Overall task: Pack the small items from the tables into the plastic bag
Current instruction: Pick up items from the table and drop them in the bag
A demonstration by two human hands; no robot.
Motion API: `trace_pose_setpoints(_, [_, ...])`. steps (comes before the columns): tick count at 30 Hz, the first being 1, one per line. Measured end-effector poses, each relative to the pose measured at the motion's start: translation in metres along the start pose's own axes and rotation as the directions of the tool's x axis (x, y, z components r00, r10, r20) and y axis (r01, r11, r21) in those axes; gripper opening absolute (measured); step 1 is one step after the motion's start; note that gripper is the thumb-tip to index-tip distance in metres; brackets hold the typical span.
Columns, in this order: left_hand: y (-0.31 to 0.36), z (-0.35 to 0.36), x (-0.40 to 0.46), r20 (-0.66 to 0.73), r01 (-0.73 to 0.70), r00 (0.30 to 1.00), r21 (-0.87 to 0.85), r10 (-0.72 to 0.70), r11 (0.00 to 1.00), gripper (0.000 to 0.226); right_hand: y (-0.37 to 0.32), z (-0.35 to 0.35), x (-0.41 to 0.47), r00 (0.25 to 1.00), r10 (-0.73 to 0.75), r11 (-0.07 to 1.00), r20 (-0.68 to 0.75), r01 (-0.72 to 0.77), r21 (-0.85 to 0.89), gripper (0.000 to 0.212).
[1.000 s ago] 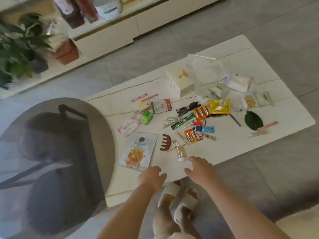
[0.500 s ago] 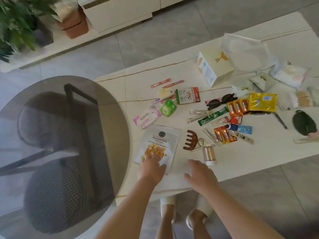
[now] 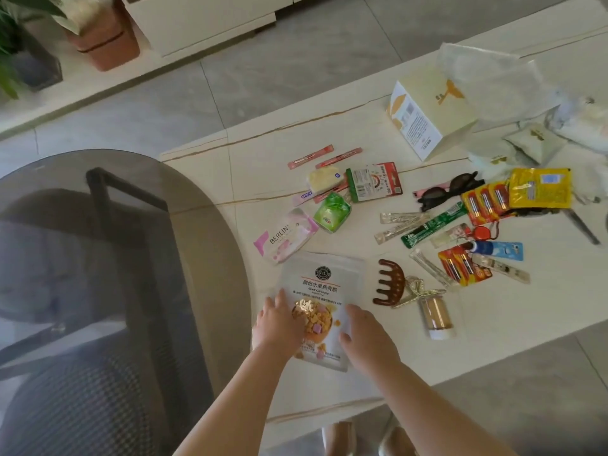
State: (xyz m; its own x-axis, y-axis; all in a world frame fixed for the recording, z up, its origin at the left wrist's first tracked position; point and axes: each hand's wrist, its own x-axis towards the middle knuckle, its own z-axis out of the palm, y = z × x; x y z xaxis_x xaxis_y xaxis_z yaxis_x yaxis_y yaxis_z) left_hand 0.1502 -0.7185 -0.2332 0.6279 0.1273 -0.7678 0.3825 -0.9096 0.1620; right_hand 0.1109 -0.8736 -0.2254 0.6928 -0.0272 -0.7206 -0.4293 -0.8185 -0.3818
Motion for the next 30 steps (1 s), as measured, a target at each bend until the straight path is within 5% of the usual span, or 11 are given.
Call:
trace_pose_setpoints(7, [0.000, 0.001, 0.012, 0.055, 0.104, 0.993, -0.035, -0.102, 0.994, 0.076, 0.003, 0.003, 0.006, 0.989, 0.132, 0.972, -0.067, -0.116, 0.205, 0.042])
trace_pose_setpoints(12, [0.003, 0.001, 0.008, 0.076, 0.196, 0.979, -0.127, -0.188, 0.972, 0.046, 0.011, -0.008, 0.000, 0.966, 0.220, 0.952, -0.133, -0.183, 0.245, 0.041])
trace_pose_setpoints(21, [0.043, -0.028, -0.050, -0.051, 0.016, 0.998, -0.307, -0.033, 0.952, 0.026, 0.038, -0.064, -0.050, 0.921, 0.338, 0.866, -0.192, -0.224, 0.448, 0.012])
trace_pose_setpoints(30, [0.152, -0.071, -0.116, -0.139, -0.210, 0.975, -0.330, 0.173, 0.920, 0.033, 0.070, -0.158, -0.126, 0.818, 0.467, 0.659, -0.335, -0.069, 0.749, 0.020])
